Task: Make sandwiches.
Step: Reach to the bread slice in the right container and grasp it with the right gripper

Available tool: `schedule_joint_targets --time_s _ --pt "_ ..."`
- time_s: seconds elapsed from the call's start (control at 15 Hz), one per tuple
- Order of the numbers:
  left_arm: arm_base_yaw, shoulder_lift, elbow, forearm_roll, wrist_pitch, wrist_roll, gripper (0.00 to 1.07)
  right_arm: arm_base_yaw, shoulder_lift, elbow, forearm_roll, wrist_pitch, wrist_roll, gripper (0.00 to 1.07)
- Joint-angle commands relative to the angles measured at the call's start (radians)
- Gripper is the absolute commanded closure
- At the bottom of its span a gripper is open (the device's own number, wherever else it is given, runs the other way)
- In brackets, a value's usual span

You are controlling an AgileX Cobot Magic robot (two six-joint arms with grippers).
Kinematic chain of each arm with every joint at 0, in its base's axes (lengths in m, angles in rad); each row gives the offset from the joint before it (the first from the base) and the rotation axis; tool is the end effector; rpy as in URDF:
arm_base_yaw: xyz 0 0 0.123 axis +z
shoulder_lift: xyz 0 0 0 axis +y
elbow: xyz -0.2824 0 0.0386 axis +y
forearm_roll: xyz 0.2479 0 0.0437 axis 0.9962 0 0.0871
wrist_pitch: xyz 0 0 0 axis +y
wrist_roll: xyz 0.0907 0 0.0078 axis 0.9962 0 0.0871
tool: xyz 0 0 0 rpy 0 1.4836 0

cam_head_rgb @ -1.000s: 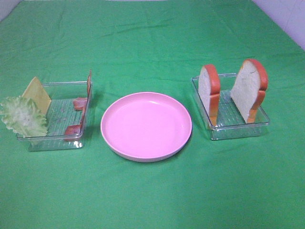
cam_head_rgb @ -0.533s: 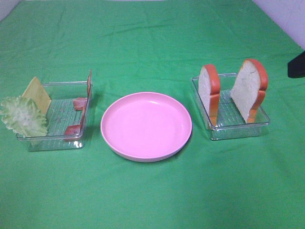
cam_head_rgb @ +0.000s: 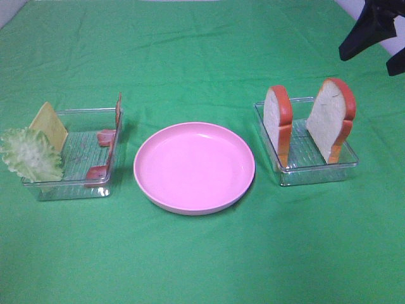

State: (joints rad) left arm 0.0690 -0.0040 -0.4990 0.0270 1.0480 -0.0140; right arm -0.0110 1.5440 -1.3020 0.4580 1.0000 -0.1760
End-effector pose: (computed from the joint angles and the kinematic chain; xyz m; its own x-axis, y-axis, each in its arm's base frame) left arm -0.0050 0.0018 0.2779 -0.4407 -0.0310 -0.8971 -0.0901 0.9959 0.0099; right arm 0.3204 0.0304 0.3138 -0.9032 0.0881 -0.4202 -0.0814 0.9259 0.3690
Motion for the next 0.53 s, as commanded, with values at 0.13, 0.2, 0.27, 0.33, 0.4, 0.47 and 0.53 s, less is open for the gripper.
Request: schedule_joint_targets --time_s 0.13,0.2,0.27,0.33,0.4,0.47,0.53 --pt "-0.004 -0.024 0.001 0.003 -0.004 -0.001 0.3 0.0 0.108 -0.118 -0.004 0.064 0.058 0.31" --pt "-0.004 -0.024 0.001 0.003 -0.004 -0.001 0.3 0.006 0.134 -0.141 -0.002 0.071 0.062 0.31" --pt "-0.004 -0.024 0.001 0.003 -0.004 -0.001 0.3 0.027 0.155 -0.16 -0.012 0.073 0.062 0.31" --pt "-0.004 -0.024 0.001 0.003 -0.004 -0.001 0.3 0.059 0.175 -0.181 -0.019 0.074 0.062 0.31" --pt "-0.004 -0.024 0.001 0.003 -0.004 -0.001 0.3 0.096 0.197 -0.203 -0.029 0.079 0.062 0.31" --pt "-0.004 -0.024 0.001 0.003 -0.004 -0.001 0.3 0.118 0.21 -0.217 -0.038 0.087 0.071 0.31" --pt "-0.004 -0.024 0.001 0.003 -0.004 -0.001 0.3 0.159 0.238 -0.247 -0.067 0.11 0.099 0.32"
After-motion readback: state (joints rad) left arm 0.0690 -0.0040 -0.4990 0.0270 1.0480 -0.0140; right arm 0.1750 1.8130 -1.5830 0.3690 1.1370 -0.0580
